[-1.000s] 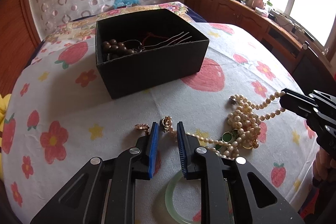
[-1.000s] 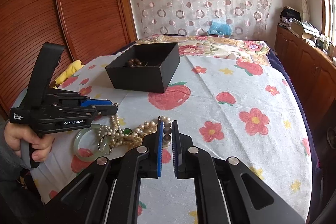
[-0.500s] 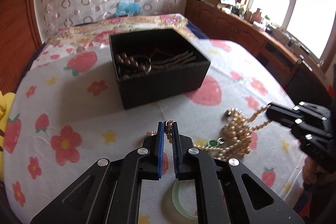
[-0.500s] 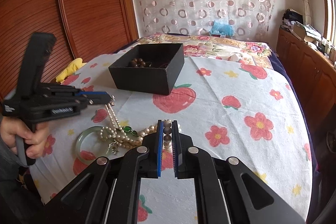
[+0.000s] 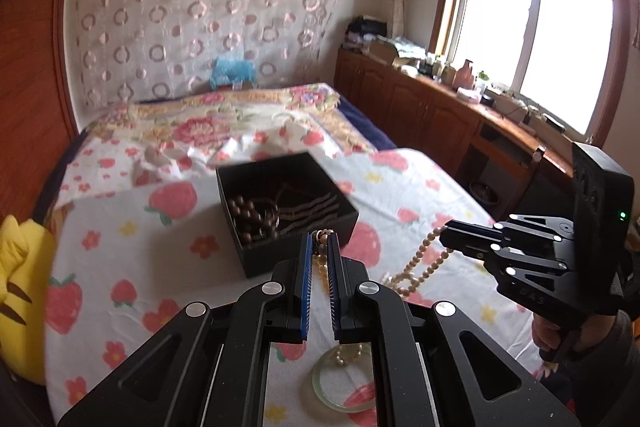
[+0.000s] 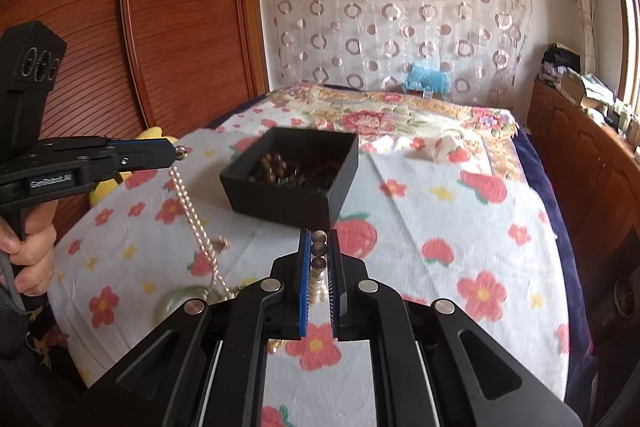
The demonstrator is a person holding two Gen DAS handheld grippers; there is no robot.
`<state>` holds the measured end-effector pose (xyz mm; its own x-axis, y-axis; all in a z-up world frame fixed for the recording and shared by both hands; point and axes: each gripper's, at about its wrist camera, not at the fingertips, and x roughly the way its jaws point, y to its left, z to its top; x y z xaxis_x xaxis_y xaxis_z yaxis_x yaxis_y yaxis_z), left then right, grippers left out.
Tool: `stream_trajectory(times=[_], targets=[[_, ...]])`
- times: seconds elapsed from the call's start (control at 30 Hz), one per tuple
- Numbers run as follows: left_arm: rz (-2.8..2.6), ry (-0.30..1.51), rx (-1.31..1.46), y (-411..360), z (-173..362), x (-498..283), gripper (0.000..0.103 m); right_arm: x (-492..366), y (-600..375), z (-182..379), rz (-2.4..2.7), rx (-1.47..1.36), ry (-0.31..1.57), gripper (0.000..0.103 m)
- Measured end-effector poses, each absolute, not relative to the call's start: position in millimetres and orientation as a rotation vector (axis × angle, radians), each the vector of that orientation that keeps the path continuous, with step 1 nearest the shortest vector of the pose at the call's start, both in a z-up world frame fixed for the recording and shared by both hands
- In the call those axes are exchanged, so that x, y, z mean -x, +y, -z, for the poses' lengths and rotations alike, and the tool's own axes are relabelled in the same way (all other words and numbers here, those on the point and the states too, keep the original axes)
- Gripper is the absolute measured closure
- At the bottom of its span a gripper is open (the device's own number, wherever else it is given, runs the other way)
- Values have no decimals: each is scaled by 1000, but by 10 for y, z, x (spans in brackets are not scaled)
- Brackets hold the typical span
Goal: Organize jewelry
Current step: 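Lift the pearl strand with the left gripper while the right holds its pearls, then carry both pearl strands over the black box and lower them inside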
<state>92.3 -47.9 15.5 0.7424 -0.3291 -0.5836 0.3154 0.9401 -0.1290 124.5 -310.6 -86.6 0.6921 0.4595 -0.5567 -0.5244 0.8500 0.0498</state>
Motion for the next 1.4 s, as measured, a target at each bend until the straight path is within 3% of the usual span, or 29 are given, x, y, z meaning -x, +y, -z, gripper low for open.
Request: stream_trajectory(times=[0.8, 1.4], targets=[[375, 458, -27, -396, -1068, -912, 97, -1592, -2946, -199, -586, 114, 426, 94], [373, 431, -36, -413, -1271, -1233, 96, -1977, -2831, -651, -664, 100, 360, 94]])
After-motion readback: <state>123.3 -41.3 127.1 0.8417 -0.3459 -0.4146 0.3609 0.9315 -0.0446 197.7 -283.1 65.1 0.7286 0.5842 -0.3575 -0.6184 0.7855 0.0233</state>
